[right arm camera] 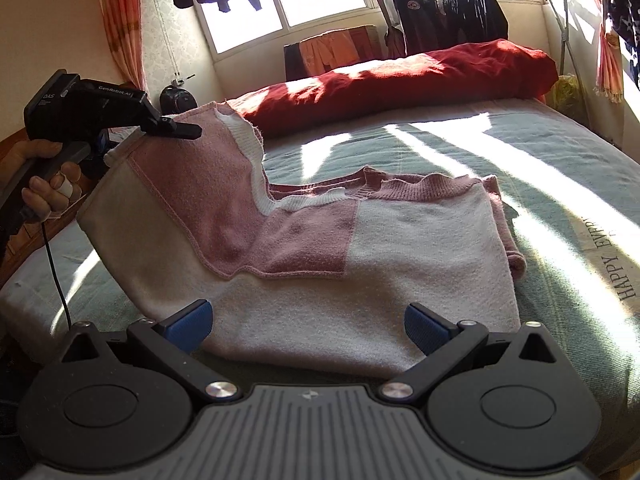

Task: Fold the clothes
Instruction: 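Lift the gripped side edge and fold it over onto the sweater's middle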

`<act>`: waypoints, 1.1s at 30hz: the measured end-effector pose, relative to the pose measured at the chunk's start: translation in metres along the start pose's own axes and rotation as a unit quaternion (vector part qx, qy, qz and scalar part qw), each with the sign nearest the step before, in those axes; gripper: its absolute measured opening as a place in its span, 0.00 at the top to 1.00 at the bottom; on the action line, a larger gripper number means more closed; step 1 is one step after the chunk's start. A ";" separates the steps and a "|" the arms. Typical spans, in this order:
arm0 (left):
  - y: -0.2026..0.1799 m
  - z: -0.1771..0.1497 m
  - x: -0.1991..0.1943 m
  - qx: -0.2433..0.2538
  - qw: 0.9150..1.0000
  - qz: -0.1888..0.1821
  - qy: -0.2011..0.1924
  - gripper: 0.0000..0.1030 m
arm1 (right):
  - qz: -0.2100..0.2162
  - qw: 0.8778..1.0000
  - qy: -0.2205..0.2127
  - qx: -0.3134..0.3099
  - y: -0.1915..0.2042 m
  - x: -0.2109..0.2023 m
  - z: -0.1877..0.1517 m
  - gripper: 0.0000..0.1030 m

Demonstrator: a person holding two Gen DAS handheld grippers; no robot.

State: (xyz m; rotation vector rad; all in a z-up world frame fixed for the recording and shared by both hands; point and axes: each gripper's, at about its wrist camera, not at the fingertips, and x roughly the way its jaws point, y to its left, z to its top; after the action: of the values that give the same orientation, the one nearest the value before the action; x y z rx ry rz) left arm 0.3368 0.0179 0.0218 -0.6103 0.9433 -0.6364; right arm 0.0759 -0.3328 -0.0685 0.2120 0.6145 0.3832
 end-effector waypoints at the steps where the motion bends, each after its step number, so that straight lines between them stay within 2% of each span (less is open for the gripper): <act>1: -0.006 0.000 0.004 0.001 1.000 -0.001 0.000 0.80 | -0.001 1.000 -0.004 0.006 -0.005 -0.004 -0.001 0.00; 11: -0.062 -0.011 0.066 0.004 1.000 -0.010 0.017 0.80 | -0.007 0.999 -0.025 0.032 -0.033 -0.031 -0.011 0.00; 19: -0.096 -0.027 0.126 0.006 0.999 -0.010 0.044 0.80 | -0.030 0.997 -0.043 0.052 -0.056 -0.054 -0.019 0.00; 28: -0.105 -0.068 0.200 0.012 0.995 0.038 0.090 0.80 | -0.042 0.996 -0.043 0.060 -0.066 -0.063 -0.027 0.00; 33: -0.104 -0.086 0.220 0.016 0.993 0.056 0.102 0.79 | -0.049 0.996 -0.042 0.064 -0.071 -0.067 -0.029 0.00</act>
State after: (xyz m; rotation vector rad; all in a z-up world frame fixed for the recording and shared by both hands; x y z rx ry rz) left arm 0.3354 -0.2264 -0.0600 -0.4655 1.1480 -0.6214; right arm 0.0283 -0.4225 -0.0786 0.3185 0.5647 0.2391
